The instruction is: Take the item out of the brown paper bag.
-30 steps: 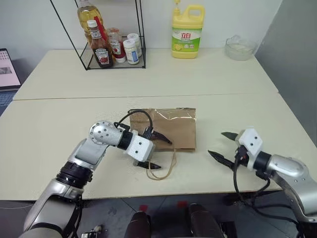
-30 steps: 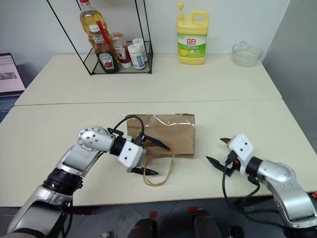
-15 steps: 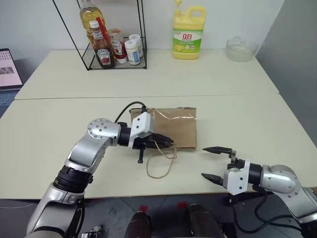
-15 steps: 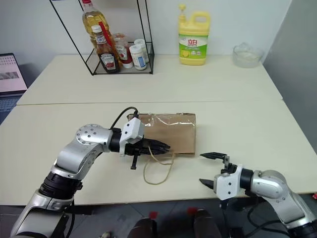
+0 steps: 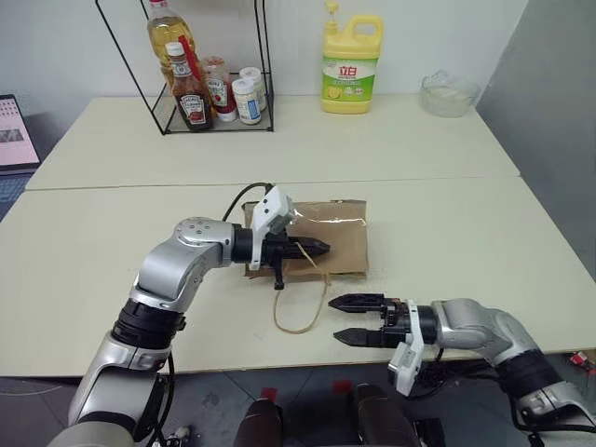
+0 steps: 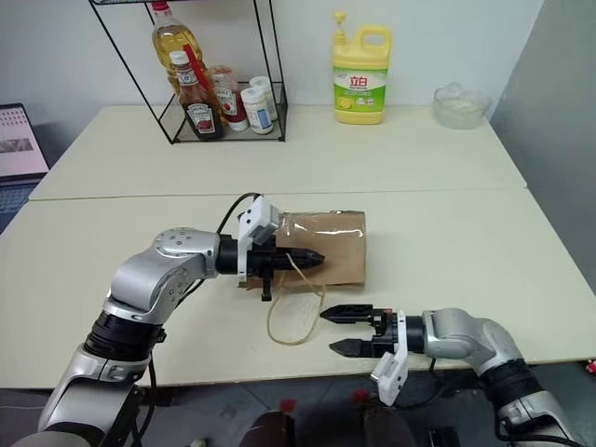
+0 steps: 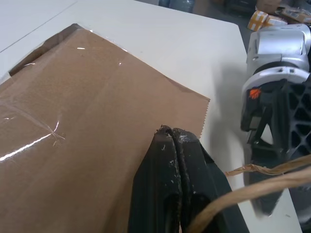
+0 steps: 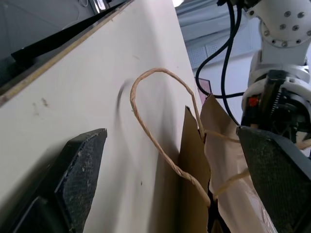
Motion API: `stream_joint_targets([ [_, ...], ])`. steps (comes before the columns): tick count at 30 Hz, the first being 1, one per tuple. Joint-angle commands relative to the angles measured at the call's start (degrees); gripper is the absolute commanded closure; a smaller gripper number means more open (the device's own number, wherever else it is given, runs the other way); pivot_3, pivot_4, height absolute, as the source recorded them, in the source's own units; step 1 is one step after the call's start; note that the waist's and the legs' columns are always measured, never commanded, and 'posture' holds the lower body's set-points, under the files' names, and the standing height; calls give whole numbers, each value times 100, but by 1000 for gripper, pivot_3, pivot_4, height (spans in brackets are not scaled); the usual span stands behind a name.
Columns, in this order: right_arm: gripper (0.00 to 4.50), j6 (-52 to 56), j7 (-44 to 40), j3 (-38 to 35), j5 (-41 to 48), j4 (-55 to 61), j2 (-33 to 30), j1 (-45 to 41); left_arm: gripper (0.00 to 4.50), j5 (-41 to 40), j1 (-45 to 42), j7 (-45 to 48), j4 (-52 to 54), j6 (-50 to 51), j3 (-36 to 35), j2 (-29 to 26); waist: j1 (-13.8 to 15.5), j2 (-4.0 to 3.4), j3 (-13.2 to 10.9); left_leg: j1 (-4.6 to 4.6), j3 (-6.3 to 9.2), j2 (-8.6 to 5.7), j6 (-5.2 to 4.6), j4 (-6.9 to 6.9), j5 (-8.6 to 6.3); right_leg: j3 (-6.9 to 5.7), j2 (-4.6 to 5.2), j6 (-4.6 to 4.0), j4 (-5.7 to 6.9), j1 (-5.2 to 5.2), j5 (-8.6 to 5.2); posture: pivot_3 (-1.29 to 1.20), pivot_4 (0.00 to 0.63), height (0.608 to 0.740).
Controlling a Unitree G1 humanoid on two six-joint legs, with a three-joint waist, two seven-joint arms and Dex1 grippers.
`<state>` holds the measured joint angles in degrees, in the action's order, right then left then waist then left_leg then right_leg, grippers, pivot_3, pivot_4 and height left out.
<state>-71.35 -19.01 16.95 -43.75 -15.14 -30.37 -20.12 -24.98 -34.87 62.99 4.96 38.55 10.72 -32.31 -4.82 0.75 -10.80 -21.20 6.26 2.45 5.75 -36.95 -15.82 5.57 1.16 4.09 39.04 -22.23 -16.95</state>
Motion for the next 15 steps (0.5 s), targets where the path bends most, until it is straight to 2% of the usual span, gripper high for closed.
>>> stream_joint_targets([
  [1,0,288,506,162,-658,-109,213,-286,4489,-174,-60,-79,272,111,-168,7,-7,0,0,2,0,0,0,0,0,1,0,0,0,0,0,0,150,740],
  [7,0,1306,1214,694,-1855,-533,172,-676,4489,-317,-229,-224,217,294,-254,72,-15,9,8,23,0,0,-1,0,0,3,-1,0,3,18,0,0,150,740],
  [11,0,1633,1639,1005,-2003,-738,118,-910,4489,-343,-244,-268,211,316,-274,94,-17,20,18,47,2,0,-19,-1,-10,4,-2,0,3,45,0,0,150,740],
  [14,611,1701,1695,1181,-1819,-760,134,-1005,4500,-337,-237,-292,242,307,-281,107,-15,25,21,52,3,0,-20,-1,-11,3,-2,0,2,51,0,0,150,740],
  [15,963,1685,1700,1233,-1742,-740,120,-1008,4500,-348,-234,-302,246,318,-291,116,-15,25,21,51,3,0,-20,-2,-11,3,-2,0,2,52,0,0,150,740],
])
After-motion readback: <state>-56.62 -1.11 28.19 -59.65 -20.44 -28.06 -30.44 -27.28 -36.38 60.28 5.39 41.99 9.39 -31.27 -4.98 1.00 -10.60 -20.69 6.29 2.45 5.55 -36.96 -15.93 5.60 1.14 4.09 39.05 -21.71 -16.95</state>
